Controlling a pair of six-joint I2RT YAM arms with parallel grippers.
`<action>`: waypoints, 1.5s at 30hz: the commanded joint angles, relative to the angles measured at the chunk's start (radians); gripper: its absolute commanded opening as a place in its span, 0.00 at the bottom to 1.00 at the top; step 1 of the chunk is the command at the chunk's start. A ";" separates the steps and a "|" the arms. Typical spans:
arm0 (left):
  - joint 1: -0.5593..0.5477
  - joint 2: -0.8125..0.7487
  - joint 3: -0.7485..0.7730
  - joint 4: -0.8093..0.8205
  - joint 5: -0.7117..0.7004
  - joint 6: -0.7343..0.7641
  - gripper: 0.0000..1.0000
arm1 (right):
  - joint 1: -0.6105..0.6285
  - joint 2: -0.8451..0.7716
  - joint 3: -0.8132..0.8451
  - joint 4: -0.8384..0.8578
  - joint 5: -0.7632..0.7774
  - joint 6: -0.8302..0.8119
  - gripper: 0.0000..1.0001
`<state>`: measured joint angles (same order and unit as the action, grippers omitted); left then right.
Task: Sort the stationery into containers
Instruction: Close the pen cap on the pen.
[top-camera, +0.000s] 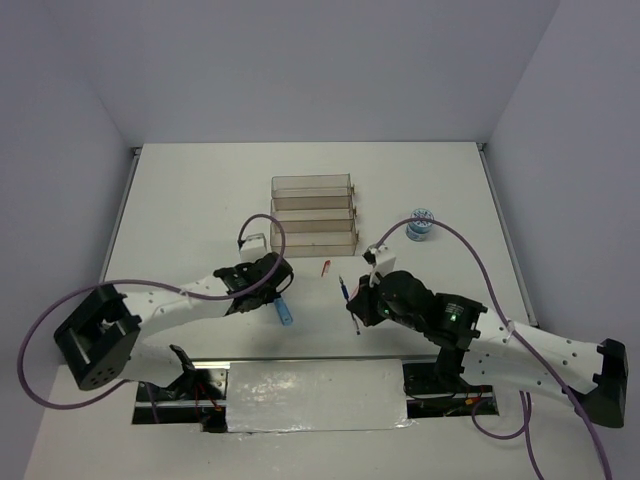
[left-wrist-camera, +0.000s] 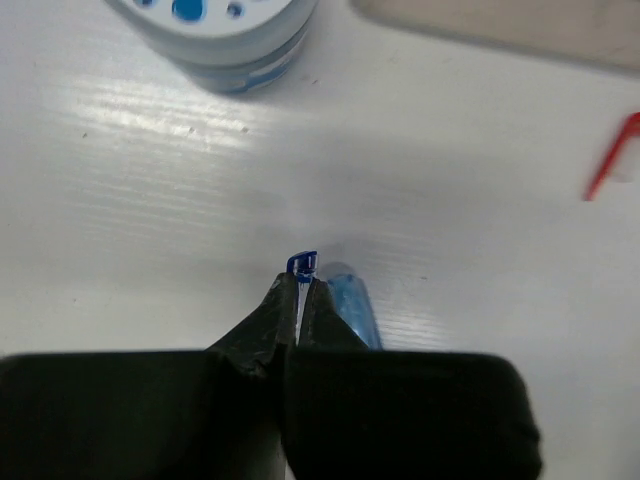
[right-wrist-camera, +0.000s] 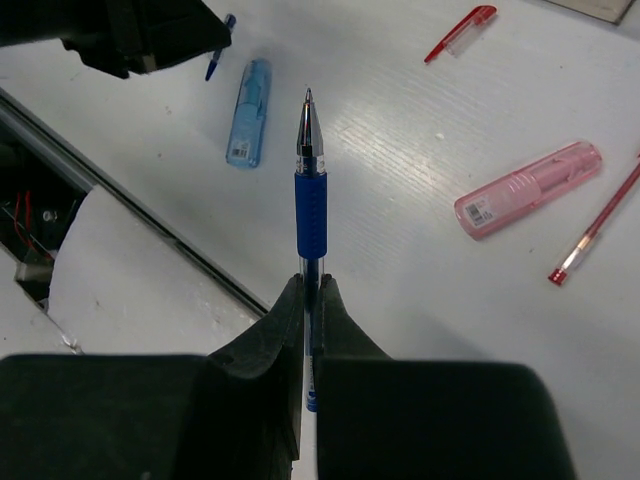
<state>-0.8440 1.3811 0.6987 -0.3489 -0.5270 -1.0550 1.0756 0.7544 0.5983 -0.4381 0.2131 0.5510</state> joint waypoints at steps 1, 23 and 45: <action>-0.004 -0.108 0.001 0.027 -0.013 0.039 0.00 | 0.001 0.006 -0.023 0.117 -0.011 -0.010 0.00; -0.009 -0.637 -0.140 0.427 0.156 0.050 0.00 | 0.127 0.273 -0.121 0.837 -0.186 0.217 0.00; -0.009 -0.771 -0.329 0.791 0.278 0.121 0.00 | 0.168 0.309 -0.049 0.854 -0.028 0.198 0.00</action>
<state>-0.8478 0.6304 0.3691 0.3344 -0.2756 -0.9627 1.2392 1.0889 0.5102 0.3733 0.1299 0.7609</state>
